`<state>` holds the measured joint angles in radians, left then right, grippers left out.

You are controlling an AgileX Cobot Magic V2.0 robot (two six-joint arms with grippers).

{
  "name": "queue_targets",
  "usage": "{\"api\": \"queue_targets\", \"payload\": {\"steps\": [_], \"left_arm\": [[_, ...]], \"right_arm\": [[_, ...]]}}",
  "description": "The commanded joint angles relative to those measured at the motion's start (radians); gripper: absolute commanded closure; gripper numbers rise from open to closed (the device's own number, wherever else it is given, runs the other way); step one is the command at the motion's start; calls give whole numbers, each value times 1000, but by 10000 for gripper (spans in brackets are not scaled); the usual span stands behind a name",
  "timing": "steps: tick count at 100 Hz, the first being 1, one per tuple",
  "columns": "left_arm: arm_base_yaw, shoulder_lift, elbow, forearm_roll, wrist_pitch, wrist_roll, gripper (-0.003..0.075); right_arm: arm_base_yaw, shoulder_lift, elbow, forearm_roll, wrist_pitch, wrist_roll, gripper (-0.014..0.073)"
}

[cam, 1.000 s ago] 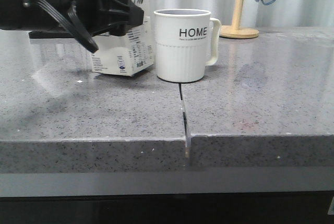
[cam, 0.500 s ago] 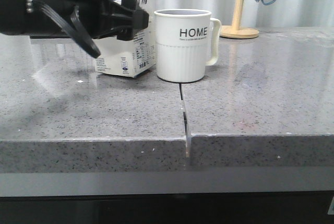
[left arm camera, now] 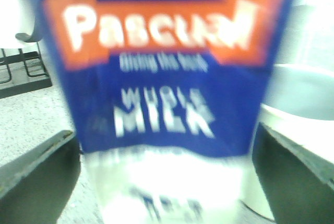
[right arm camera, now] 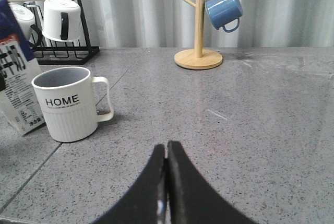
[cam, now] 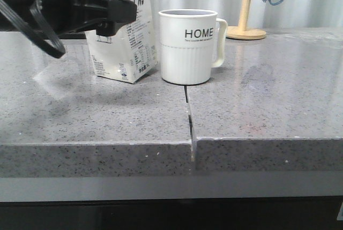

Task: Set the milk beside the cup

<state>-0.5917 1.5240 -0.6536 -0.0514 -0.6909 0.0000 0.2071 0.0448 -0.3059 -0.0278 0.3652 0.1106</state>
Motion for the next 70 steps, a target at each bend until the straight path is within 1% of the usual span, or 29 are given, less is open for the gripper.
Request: {"api": "queue_targets", "payload": {"steps": [1,14,20,30,37,44,49,51,56,58,61,62,70], "left_arm": [[-17,-74,2,-7,-86,0,88],[-28,-138,54,-23,-81,0,90],[-28,-183,84,-34,-58,0,92],[-28,-279,136,-83,24,0,143],[-19,-358,170,-112,87,11,220],[7,-438,201,-112,148,16,340],[37,-494,222,-102,204,16,460],[51,-519,226,-94,232,16,492],[88,-576,238,-33,301,16,622],[104,-600,241,-15,335,16,652],[125,-641,243,23,383,14,724],[136,-649,243,28,406,14,738],[198,-741,249,43,511,-16,741]], "right_arm": [[-5,8,-22,0,-74,-5,660],[-5,8,-22,0,-74,-5,660],[-5,8,-22,0,-74,-5,660],[-5,8,-22,0,-74,-5,660],[-5,8,-22,0,-74,-5,660],[-5,8,-22,0,-74,-5,660],[-5,8,-22,0,-74,-5,660],[-5,8,-22,0,-74,-5,660],[-5,8,-22,0,-74,-5,660],[-5,8,-22,0,-74,-5,660],[-5,8,-22,0,-74,-5,660],[-5,8,-22,0,-74,-5,660],[-5,8,-22,0,-74,-5,660]]}}
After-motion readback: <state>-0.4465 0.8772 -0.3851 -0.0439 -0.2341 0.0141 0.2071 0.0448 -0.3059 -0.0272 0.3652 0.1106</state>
